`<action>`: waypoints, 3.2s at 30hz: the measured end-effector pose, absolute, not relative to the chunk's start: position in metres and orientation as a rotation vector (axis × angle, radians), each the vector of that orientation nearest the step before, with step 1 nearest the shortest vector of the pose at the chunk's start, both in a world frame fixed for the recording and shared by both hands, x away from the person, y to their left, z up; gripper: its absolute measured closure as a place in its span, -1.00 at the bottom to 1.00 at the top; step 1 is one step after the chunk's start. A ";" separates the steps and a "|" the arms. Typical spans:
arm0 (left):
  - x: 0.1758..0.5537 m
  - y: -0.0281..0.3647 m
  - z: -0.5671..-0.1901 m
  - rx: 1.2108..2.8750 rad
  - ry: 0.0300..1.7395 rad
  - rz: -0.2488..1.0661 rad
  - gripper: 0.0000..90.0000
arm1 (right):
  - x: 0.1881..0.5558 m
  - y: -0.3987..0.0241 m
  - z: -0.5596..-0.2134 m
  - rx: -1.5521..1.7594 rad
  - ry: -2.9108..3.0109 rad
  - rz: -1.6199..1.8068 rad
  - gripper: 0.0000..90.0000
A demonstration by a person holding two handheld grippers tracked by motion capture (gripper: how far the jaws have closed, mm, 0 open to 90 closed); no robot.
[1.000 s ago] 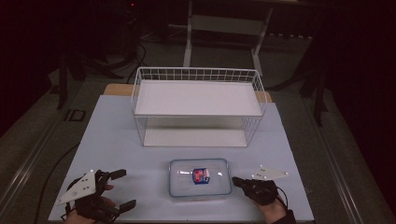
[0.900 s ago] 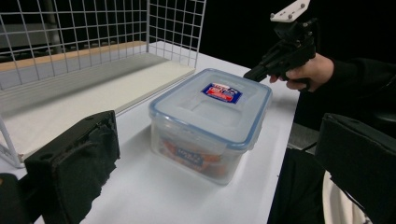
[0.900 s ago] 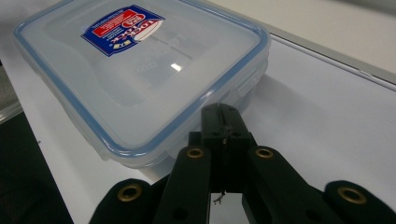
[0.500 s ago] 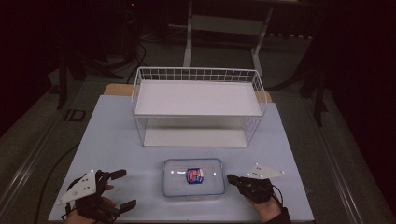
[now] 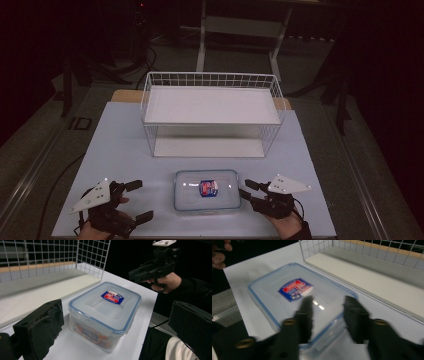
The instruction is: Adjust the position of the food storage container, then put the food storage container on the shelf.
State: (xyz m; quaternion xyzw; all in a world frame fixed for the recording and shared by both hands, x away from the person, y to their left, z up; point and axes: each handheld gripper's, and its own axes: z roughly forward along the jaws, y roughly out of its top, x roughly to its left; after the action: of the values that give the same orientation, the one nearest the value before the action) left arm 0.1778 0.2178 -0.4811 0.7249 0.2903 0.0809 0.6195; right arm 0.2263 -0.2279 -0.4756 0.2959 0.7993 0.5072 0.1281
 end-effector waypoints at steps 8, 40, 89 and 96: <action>0.185 0.207 -0.473 1.729 0.755 0.218 -1.00 | 0.225 -0.222 -0.469 0.827 2.281 1.544 -0.75; 0.244 0.172 -0.503 1.755 1.163 -0.230 -0.95 | 0.235 -0.235 -0.475 1.065 2.299 1.471 -0.77; 0.242 0.176 -0.520 1.711 1.147 -0.546 0.26 | 0.248 -0.236 -0.496 1.387 2.522 1.552 -0.10; 0.240 0.176 -0.521 1.705 1.140 -0.542 0.27 | 0.252 -0.241 -0.501 1.450 2.574 1.613 0.28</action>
State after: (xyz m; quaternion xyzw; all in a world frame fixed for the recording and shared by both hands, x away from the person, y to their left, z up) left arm 0.2397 0.1764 -0.5214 0.7015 0.4691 -0.2231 0.4880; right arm 0.2517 -0.2408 -0.5013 0.4281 0.7600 0.4761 -0.1118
